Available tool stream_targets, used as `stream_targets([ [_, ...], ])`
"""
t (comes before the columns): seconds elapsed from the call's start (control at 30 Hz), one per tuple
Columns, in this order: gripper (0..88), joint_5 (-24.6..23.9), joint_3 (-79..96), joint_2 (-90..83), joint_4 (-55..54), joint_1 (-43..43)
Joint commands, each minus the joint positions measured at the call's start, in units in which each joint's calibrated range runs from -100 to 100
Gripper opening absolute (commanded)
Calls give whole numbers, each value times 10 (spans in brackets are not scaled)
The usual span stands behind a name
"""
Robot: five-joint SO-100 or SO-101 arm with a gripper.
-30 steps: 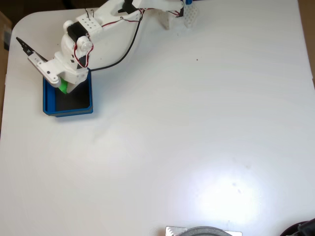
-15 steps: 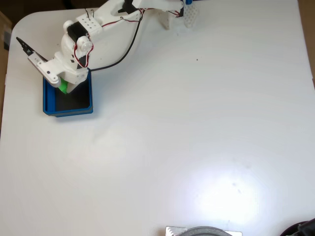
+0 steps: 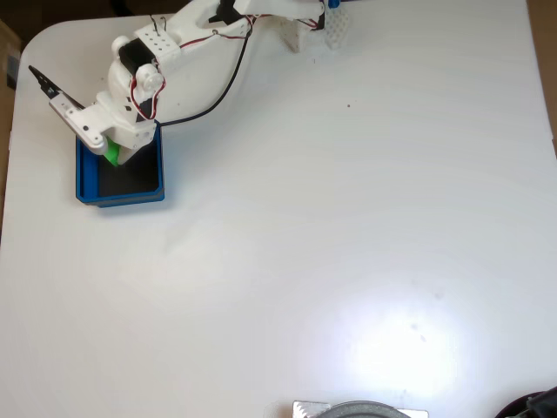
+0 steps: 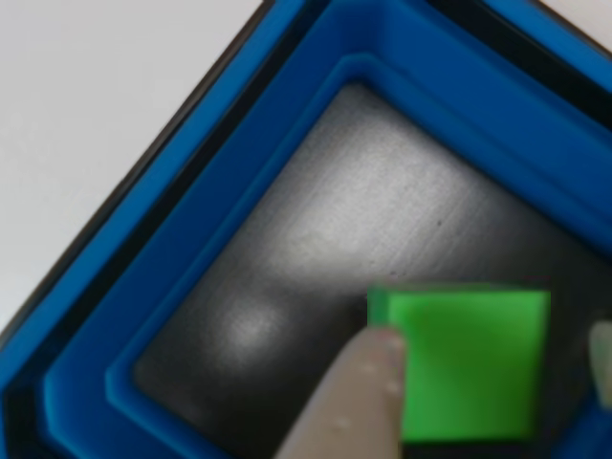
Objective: Pick up green cube and drop it in the blue box
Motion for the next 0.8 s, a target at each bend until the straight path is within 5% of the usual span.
stream_targets([
  [0.0,176,-2,-31,-8,-4,5],
  [0.37,181,-2,-31,-10,-3,5],
  [0.77,295,-2,-31,-10,-4,5],
])
